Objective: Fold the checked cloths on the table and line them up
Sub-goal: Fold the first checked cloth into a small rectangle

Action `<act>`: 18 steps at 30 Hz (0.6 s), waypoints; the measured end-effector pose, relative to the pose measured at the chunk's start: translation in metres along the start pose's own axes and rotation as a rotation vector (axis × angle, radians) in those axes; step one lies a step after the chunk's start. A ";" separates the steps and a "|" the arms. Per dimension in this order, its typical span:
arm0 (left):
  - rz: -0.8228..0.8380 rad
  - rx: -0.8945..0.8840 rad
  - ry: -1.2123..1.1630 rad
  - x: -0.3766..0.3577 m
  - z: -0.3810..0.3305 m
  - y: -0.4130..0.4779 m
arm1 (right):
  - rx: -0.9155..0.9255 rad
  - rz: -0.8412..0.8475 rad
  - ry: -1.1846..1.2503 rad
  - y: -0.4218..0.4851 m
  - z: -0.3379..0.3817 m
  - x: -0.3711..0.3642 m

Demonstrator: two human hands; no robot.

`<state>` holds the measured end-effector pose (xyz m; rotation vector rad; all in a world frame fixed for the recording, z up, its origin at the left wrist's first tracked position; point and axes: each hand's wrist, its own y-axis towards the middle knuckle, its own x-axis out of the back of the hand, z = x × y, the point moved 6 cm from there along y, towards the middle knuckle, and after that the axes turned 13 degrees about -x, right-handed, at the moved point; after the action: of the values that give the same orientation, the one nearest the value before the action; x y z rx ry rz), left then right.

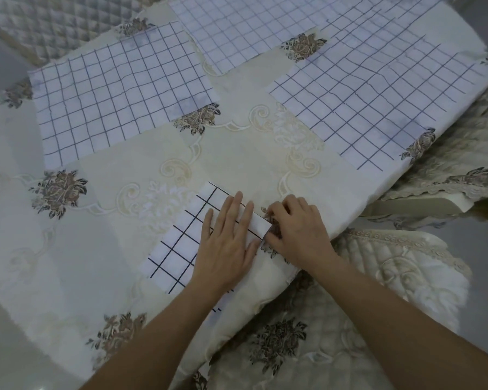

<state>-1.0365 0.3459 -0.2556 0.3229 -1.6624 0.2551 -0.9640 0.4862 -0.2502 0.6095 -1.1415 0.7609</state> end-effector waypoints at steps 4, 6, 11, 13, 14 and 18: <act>0.041 0.024 -0.013 -0.014 -0.003 -0.003 | 0.023 -0.019 -0.083 0.012 0.005 -0.002; 0.037 0.040 -0.006 -0.015 -0.002 -0.005 | 0.033 -0.007 -0.104 0.017 0.005 -0.006; 0.043 0.086 0.019 -0.016 0.000 -0.006 | 0.049 -0.062 -0.126 0.023 0.001 -0.007; 0.065 0.080 0.031 -0.018 0.001 -0.006 | 0.067 -0.075 -0.137 0.025 0.000 -0.007; 0.071 0.073 0.032 -0.018 0.001 -0.006 | 0.079 -0.082 -0.136 0.026 0.000 -0.007; 0.071 0.068 0.019 -0.017 0.000 -0.006 | 0.136 -0.071 -0.145 0.028 -0.001 -0.006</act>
<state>-1.0329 0.3409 -0.2725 0.3124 -1.6510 0.3674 -0.9868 0.5032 -0.2546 0.8263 -1.2005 0.7463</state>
